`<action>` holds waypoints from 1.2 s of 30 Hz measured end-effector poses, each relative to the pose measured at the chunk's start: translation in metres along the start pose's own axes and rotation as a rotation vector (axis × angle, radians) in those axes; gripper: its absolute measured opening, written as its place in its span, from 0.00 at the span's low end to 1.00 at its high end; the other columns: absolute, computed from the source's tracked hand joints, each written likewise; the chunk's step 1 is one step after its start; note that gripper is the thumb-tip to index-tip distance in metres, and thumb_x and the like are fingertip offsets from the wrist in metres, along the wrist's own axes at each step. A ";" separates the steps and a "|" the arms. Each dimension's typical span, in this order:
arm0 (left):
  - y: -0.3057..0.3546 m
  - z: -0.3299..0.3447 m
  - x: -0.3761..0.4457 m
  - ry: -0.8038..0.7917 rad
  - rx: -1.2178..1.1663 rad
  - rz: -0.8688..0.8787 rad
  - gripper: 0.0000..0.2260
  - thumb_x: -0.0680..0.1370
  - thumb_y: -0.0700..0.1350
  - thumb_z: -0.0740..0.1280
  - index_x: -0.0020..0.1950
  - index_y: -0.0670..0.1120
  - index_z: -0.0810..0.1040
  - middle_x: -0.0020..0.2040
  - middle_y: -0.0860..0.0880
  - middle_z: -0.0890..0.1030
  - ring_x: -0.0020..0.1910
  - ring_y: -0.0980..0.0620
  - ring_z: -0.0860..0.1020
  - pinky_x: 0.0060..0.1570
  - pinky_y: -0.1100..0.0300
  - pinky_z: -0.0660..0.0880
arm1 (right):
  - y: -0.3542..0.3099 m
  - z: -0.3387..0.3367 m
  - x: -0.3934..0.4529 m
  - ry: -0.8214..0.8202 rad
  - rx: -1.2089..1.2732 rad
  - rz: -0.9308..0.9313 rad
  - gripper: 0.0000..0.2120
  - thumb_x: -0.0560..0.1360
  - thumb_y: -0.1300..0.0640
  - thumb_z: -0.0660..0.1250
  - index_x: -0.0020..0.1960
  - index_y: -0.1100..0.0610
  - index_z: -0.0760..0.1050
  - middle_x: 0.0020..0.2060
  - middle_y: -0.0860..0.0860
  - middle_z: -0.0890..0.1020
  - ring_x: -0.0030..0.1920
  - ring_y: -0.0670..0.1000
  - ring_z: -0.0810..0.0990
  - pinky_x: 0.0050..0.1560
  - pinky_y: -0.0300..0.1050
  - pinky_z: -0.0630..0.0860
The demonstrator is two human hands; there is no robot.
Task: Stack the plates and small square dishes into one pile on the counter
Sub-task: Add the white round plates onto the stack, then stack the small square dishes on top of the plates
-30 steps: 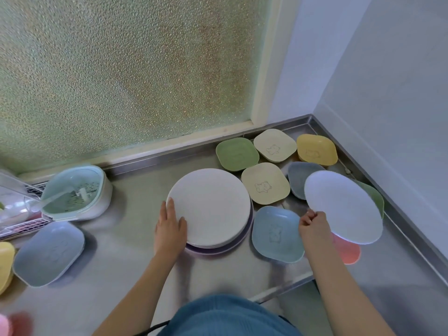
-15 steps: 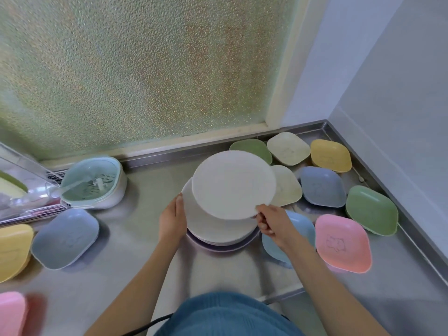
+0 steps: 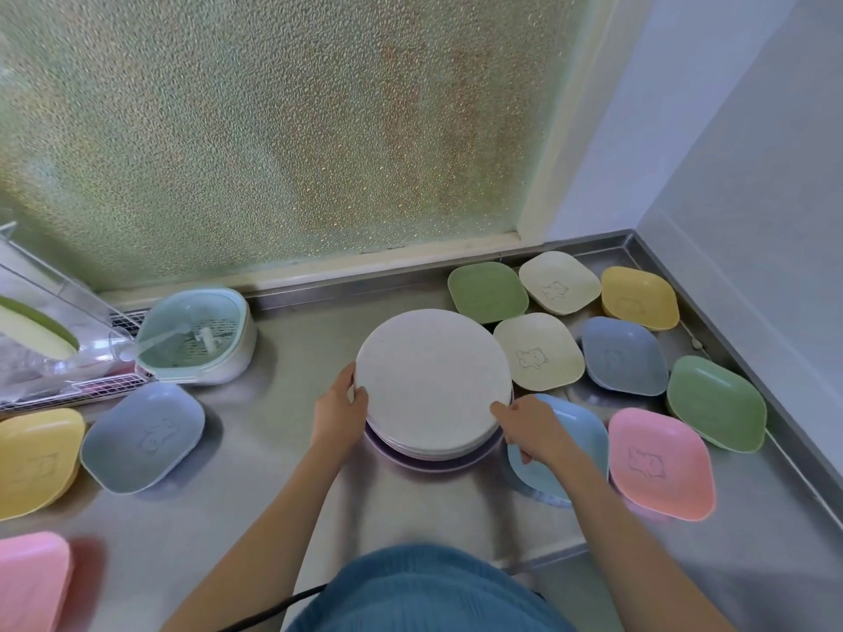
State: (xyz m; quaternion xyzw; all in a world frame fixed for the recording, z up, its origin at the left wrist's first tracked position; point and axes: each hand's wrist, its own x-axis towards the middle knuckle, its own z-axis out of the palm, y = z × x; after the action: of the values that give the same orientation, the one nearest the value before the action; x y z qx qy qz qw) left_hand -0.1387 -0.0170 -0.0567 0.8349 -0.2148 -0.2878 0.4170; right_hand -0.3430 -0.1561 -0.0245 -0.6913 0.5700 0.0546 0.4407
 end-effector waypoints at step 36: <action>0.001 0.012 0.007 -0.083 0.003 -0.056 0.28 0.78 0.37 0.54 0.77 0.50 0.55 0.72 0.44 0.68 0.68 0.41 0.68 0.68 0.48 0.66 | 0.102 0.052 -0.008 0.274 -0.648 -0.303 0.16 0.77 0.44 0.57 0.59 0.53 0.68 0.53 0.50 0.76 0.51 0.52 0.75 0.37 0.44 0.71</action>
State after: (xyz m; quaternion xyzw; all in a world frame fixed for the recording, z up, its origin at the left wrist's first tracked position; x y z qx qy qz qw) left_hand -0.1418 -0.0291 -0.0638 0.8286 -0.2088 -0.3333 0.3985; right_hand -0.4093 -0.1119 -0.1072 -0.8720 0.4682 0.0733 0.1223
